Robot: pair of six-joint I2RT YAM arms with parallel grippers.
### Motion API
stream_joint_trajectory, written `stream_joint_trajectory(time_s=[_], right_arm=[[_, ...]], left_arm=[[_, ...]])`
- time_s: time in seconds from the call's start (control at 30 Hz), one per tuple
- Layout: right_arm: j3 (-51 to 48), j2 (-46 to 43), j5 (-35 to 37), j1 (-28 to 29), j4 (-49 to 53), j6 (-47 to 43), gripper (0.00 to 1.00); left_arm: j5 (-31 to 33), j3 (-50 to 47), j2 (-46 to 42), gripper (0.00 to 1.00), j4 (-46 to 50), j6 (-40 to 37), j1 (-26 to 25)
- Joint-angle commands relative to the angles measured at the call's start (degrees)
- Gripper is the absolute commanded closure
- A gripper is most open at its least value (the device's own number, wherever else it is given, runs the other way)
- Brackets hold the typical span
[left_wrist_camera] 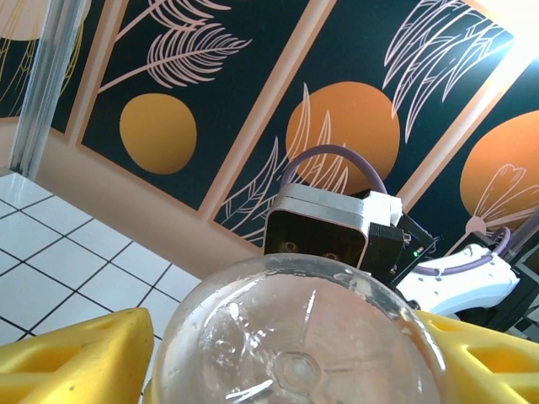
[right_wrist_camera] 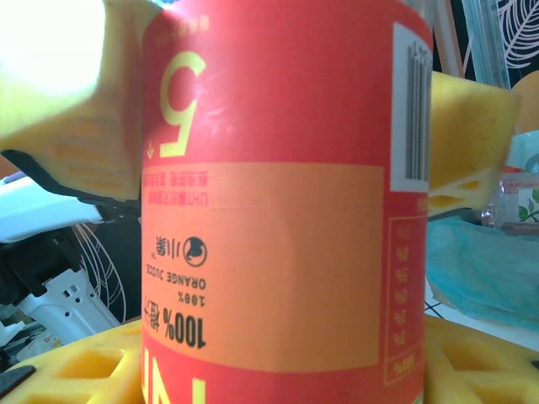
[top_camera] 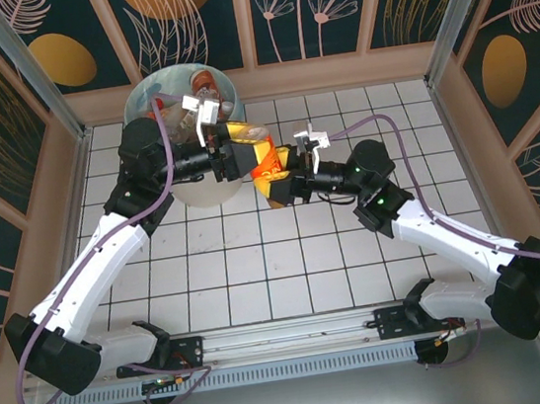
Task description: Put the plastic bottles in the bin
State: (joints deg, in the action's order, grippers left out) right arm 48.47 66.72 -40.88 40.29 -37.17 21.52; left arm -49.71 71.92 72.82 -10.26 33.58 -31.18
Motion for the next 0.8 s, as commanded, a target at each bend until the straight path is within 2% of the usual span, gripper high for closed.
stream_joint_trajectory(time_s=[0.0, 0.17, 0.23, 0.33, 0.37, 0.47, 0.63, 0.7, 0.77], right_arm=[[2.51, 0.09, -0.45, 0.84, -2.21, -0.34, 0.57], [3.27, 0.08, 3.60, 0.83, -0.92, -0.46, 0.45], [3.86, -0.37, 8.61, 0.82, 1.49, -0.60, 0.31], [4.30, -1.65, 15.20, 0.83, 4.27, -1.17, 0.01], [4.35, -2.13, 17.51, 0.84, 5.13, -1.28, 0.01], [4.35, -4.15, 23.65, 0.81, 7.72, -2.12, 0.01], [2.57, -7.54, 30.78, 0.84, 9.11, -2.62, 0.01], [2.02, -8.31, 32.36, 0.83, 9.67, -2.62, 0.01], [1.81, -8.69, 33.30, 0.79, 10.54, -2.29, 0.01]], left_arm=[[0.74, 1.48, 0.41, 0.31, 0.24, -1.87, -0.20], [6.30, 1.86, -0.30, 0.49, 0.50, -1.49, -0.20], [9.50, 2.32, -0.98, 0.54, 0.75, -0.72, -0.20], [16.71, 3.65, -2.67, 0.54, 2.53, -0.56, -0.20], [19.97, 4.34, -3.26, 0.55, 3.81, -0.93, -0.17], [35.53, 9.03, -4.35, 0.58, 11.74, -3.94, -0.16], [64.22, 23.17, -0.35, 0.60, 27.97, -15.66, -0.08], [70.44, 26.07, 1.74, 0.60, 28.62, -20.40, 0.68], [72.47, 28.06, 3.82, 0.62, 27.70, -22.92, 3.14]])
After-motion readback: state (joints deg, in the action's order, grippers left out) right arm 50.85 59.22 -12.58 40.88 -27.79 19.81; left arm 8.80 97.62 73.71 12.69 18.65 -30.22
